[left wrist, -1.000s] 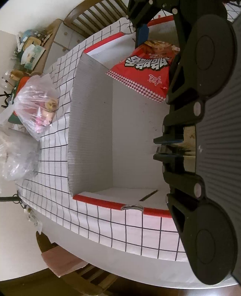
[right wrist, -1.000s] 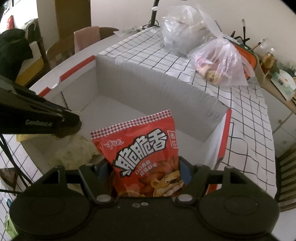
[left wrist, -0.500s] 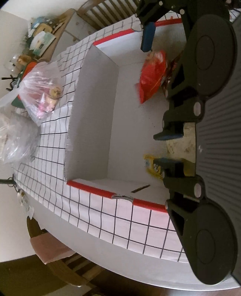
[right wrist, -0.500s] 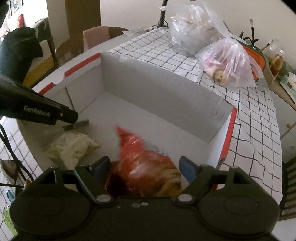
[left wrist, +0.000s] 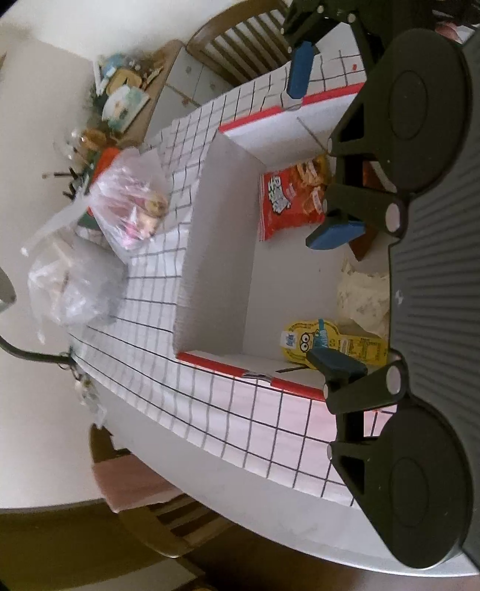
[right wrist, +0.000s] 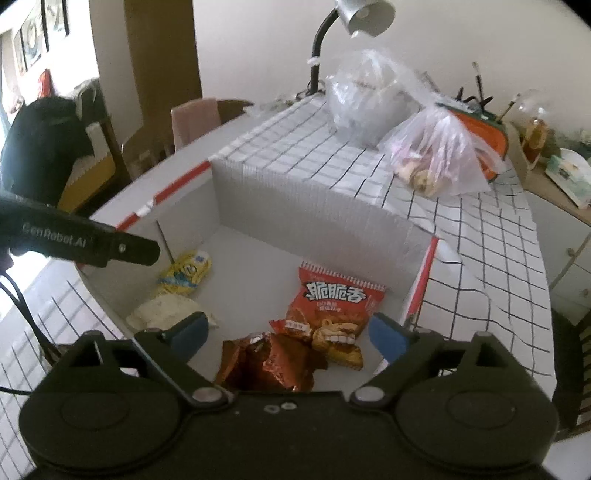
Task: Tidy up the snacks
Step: 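Withdraw both tools from the box back toward the snack pile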
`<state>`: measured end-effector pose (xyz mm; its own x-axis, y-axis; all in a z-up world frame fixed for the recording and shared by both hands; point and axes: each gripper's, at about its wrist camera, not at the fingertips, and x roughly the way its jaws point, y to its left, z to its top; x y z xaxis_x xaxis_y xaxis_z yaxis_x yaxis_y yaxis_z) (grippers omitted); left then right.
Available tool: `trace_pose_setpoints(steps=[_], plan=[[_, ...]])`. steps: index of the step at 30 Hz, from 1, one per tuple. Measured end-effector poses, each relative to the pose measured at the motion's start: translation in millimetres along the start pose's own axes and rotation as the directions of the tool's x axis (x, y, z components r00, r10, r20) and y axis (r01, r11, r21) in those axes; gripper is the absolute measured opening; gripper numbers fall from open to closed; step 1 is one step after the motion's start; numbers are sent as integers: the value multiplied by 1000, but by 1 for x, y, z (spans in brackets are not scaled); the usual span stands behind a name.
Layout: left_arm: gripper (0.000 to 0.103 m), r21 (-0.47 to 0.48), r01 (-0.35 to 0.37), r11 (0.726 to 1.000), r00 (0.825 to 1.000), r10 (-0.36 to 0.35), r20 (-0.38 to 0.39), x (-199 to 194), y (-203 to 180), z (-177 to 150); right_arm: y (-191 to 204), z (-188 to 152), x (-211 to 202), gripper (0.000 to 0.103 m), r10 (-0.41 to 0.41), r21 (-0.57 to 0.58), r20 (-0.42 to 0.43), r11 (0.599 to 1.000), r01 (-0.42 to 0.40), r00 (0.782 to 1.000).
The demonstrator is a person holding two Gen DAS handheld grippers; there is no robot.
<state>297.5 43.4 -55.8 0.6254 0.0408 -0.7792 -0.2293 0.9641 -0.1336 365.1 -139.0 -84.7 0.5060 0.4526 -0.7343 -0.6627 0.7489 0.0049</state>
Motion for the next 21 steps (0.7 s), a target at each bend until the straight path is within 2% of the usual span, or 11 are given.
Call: trace_pose_setpoints(steps=[12,21], plan=[[63,93,74,993,995,-80,58,-60,8,-29,34,-18,-65,101,-31,101,98,995,21,995],[75,141,122,982,986,-137,99,-105,22,-56,65,-40,-104,103,-45,163,143,986,22,989]])
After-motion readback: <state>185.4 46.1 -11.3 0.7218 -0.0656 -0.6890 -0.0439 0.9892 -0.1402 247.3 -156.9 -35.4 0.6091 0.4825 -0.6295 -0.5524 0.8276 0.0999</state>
